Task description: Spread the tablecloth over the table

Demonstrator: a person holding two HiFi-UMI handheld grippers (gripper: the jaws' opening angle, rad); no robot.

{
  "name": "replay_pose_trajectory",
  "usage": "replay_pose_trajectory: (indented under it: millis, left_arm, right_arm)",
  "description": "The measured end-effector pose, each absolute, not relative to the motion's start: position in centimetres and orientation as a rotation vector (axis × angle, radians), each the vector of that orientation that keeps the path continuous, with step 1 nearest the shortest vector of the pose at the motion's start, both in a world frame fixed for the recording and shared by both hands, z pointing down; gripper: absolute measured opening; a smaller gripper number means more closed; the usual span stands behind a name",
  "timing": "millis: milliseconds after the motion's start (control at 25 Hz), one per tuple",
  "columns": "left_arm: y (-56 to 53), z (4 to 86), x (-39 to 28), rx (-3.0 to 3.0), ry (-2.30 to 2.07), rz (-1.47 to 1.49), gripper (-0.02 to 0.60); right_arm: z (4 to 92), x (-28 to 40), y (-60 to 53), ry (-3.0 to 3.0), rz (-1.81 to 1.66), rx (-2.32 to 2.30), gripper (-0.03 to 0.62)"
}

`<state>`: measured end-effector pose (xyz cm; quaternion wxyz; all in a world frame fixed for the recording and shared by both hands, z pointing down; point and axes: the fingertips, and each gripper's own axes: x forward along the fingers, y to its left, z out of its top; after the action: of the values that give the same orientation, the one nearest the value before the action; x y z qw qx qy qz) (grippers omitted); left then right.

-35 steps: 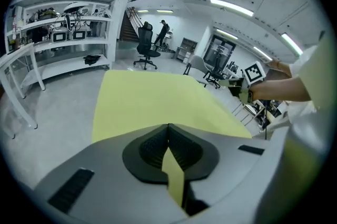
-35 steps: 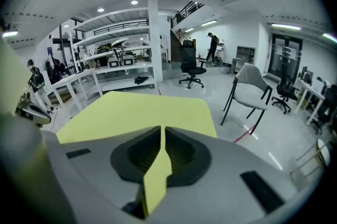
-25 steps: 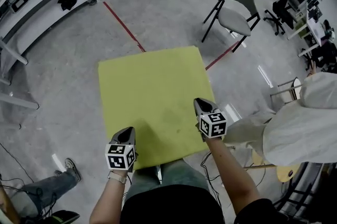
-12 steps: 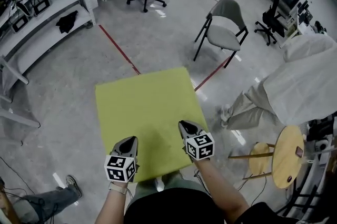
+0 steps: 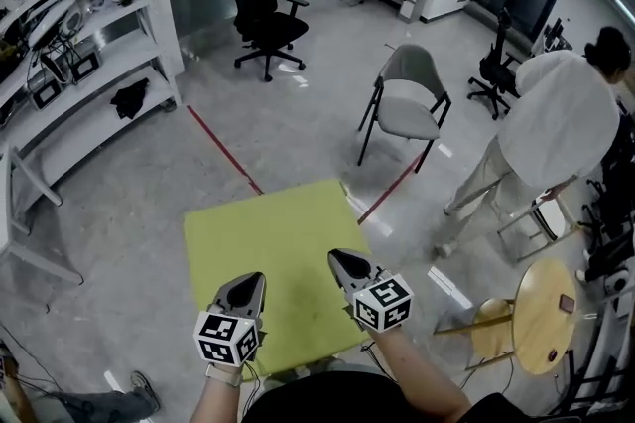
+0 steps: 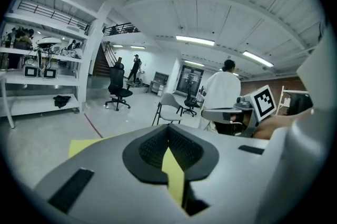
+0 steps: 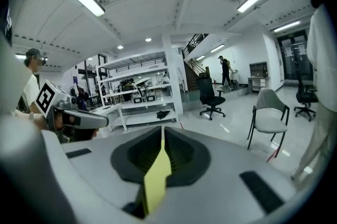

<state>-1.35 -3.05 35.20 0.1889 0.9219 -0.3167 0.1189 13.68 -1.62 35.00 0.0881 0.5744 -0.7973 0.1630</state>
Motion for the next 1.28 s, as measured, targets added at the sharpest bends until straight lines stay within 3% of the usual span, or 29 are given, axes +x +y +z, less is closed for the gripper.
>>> replay_pose_trajectory:
  millis: [560,1280]
  left_arm:
    - [-3.7,23.9,-0.1,2.756,-0.949,0.125,0.014]
    - [-3.5,20.2,-1.3,2.809,-1.070,0.036,0.014]
  right_arm:
    - [20.6,12.0,-1.9,-2.628,0.145,1.629,0.028]
    - [16.6,11.0,-1.8,-2.737,0.001,1.566,0.017]
